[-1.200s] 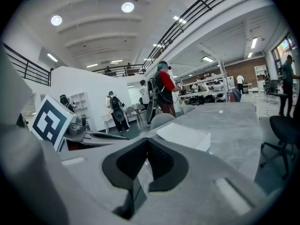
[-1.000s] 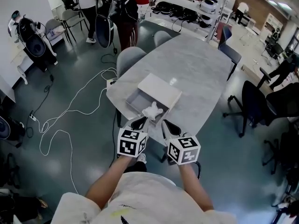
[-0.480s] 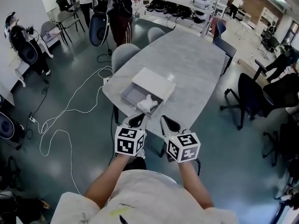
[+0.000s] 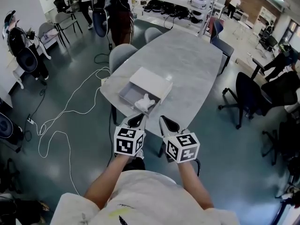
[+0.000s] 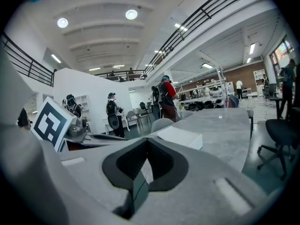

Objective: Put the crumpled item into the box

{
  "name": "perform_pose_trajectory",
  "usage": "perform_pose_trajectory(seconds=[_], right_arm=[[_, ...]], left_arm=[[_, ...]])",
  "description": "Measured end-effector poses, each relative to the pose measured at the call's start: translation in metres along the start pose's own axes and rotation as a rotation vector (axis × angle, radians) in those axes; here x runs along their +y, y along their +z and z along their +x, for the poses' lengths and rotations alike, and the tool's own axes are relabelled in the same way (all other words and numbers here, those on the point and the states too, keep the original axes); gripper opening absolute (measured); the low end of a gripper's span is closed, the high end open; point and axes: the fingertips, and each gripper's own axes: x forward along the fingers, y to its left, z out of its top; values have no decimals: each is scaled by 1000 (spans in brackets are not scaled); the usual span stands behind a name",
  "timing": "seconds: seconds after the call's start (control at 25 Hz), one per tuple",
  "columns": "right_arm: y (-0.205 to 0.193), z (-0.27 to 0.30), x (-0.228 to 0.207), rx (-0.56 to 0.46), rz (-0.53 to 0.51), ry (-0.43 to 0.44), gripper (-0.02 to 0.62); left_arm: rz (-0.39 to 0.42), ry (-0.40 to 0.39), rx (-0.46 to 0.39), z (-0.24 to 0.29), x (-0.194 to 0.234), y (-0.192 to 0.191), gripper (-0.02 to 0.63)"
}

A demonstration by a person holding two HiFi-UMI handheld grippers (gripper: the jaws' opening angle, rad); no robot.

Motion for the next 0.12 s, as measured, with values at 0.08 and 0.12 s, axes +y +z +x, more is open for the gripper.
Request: perform_pose_trajectory(seconds=[0.08,0.12], right_arm=[[0,1,3,0,0,0,5],[1,2,5,1,0,0,5]], left_arm=[[-1,-1,1,-2,2,0,20],[-1,-1,2,-3,4,0,21]])
